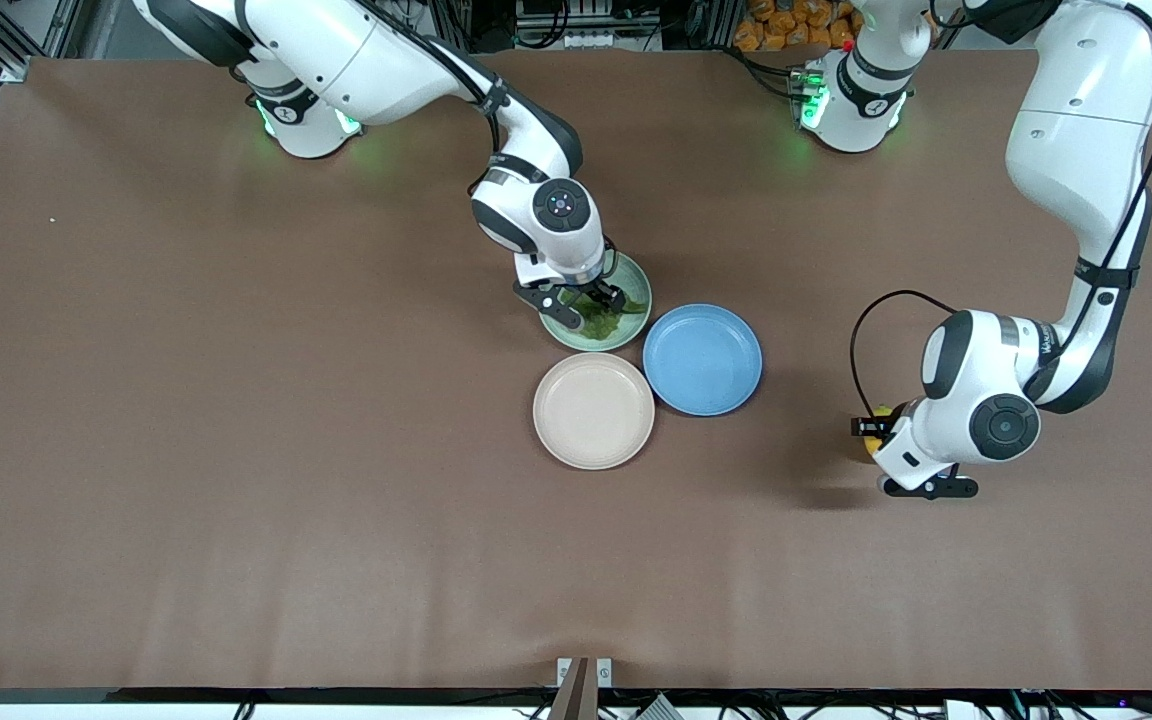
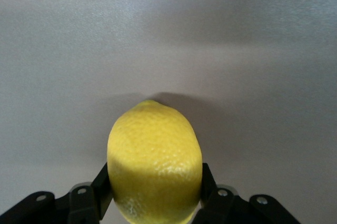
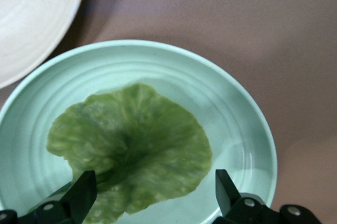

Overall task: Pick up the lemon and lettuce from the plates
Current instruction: 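Grasp the lettuce with the right gripper while the left gripper lowers lemon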

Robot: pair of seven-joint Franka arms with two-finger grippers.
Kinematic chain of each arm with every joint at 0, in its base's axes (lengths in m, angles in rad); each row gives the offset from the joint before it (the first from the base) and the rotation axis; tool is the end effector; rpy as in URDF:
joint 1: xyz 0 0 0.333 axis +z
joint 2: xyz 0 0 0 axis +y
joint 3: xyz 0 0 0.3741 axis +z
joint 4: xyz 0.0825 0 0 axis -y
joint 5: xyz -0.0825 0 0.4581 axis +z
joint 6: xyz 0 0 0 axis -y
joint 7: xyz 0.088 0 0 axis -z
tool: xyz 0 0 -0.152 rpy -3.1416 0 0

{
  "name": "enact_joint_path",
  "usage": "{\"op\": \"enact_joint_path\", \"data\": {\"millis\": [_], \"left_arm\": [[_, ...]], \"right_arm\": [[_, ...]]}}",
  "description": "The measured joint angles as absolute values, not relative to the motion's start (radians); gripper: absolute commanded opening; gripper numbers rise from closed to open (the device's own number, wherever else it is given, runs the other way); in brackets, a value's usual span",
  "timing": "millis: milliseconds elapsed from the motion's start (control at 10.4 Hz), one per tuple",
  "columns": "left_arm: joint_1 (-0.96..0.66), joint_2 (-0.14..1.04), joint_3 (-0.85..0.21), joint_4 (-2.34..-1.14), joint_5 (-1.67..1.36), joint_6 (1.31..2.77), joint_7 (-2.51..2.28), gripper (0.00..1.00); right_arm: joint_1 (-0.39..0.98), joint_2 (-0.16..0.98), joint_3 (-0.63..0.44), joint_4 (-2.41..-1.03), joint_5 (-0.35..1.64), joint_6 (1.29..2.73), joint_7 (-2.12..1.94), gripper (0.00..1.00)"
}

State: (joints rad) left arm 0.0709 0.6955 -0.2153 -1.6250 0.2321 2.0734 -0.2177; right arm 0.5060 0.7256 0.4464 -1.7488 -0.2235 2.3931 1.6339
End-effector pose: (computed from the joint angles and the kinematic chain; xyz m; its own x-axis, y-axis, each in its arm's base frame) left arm 0.7427 -0.0745 0.1558 0.9769 -0.0196 -0.2126 -0.0381 -0.9958 -0.0832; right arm 0.4545 0.5933 0.1349 0.8086 -0.5715 -0.1397 -0.5769 -0.8168 0.0030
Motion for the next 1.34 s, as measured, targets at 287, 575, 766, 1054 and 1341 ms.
{"op": "enact_joint_path", "data": {"millis": [287, 575, 766, 1054, 1341], "left_arm": [[0.076, 0.701, -0.215, -1.624, 0.274, 2.079, -0.218, 1.0], [0.077, 0.703, -0.215, -1.621, 0.276, 2.08, -0.218, 1.0], [0.078, 0.703, -0.216, -1.615, 0.277, 2.081, -0.218, 1.0], [0.081, 0.703, -0.215, -1.608, 0.278, 2.081, -0.218, 1.0], [0.081, 0.702, -0.216, -1.601, 0.278, 2.081, -0.218, 1.0]], "right_arm": [[0.515, 0.754, 0.442, -1.737, -0.243, 2.393, 1.639, 1.0], [0.52, 0.769, 0.44, -1.731, -0.266, 2.408, 1.651, 0.54], [0.52, 0.769, 0.441, -1.724, -0.267, 2.406, 1.654, 0.4], [0.52, 0.769, 0.44, -1.709, -0.267, 2.404, 1.658, 0.24], [0.518, 0.769, 0.438, -1.709, -0.267, 2.402, 1.659, 0.12]]}}
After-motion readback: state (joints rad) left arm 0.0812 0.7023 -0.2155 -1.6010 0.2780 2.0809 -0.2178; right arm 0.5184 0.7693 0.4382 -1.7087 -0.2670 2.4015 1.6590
